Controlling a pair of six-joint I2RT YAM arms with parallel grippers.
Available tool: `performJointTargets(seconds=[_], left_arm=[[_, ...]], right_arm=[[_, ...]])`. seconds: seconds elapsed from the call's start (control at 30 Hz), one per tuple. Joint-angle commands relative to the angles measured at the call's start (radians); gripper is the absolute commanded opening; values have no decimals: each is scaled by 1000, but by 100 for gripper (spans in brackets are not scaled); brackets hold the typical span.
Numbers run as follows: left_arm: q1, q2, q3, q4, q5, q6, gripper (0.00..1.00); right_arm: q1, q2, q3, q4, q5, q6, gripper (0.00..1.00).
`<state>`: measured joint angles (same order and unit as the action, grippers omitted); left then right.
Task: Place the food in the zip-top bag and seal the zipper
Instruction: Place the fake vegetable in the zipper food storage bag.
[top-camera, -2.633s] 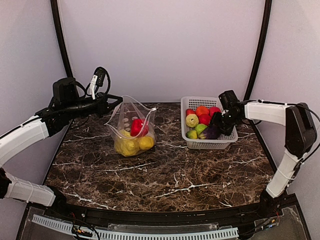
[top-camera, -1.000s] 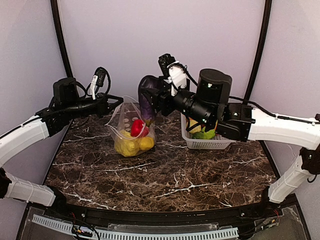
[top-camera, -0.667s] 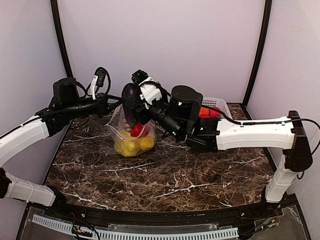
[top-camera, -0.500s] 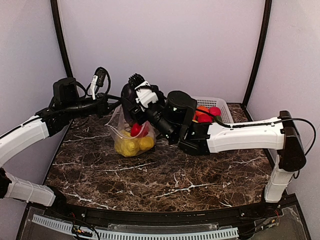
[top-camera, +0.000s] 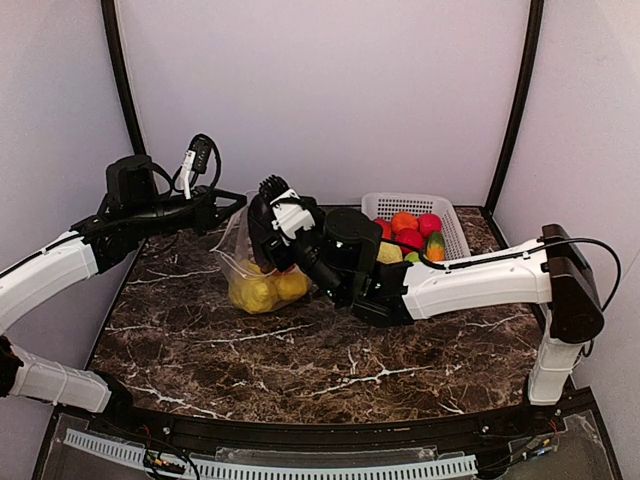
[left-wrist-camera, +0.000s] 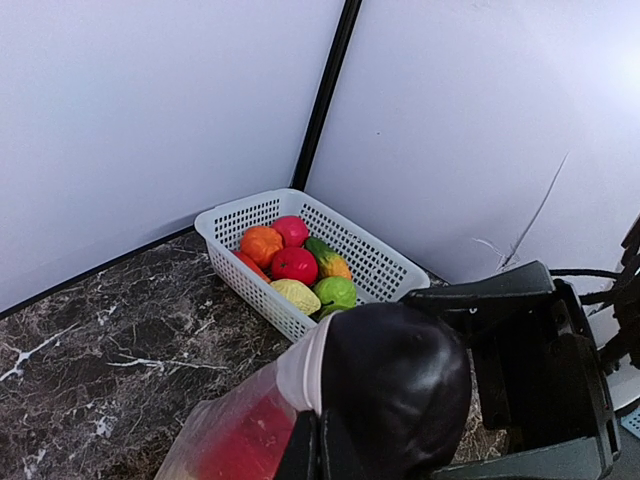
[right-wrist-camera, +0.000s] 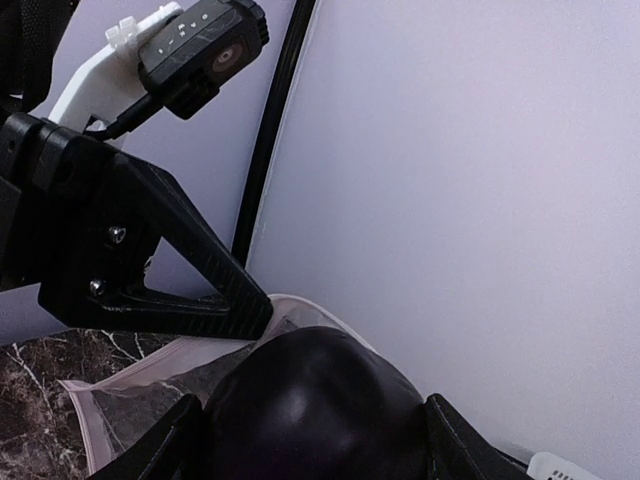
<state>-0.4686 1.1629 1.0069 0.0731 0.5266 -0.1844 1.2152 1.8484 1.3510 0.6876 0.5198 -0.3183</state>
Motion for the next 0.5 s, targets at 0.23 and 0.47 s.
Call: performJointTargets(seconds=[0.23, 0.47], left_arm=[[-2, -34, 5, 36, 19, -3, 1], [-2, -34, 5, 39, 22, -8, 1]], right_arm=[[7, 53, 71, -203, -33, 142, 38], [6, 114, 196, -391, -74, 208, 40]])
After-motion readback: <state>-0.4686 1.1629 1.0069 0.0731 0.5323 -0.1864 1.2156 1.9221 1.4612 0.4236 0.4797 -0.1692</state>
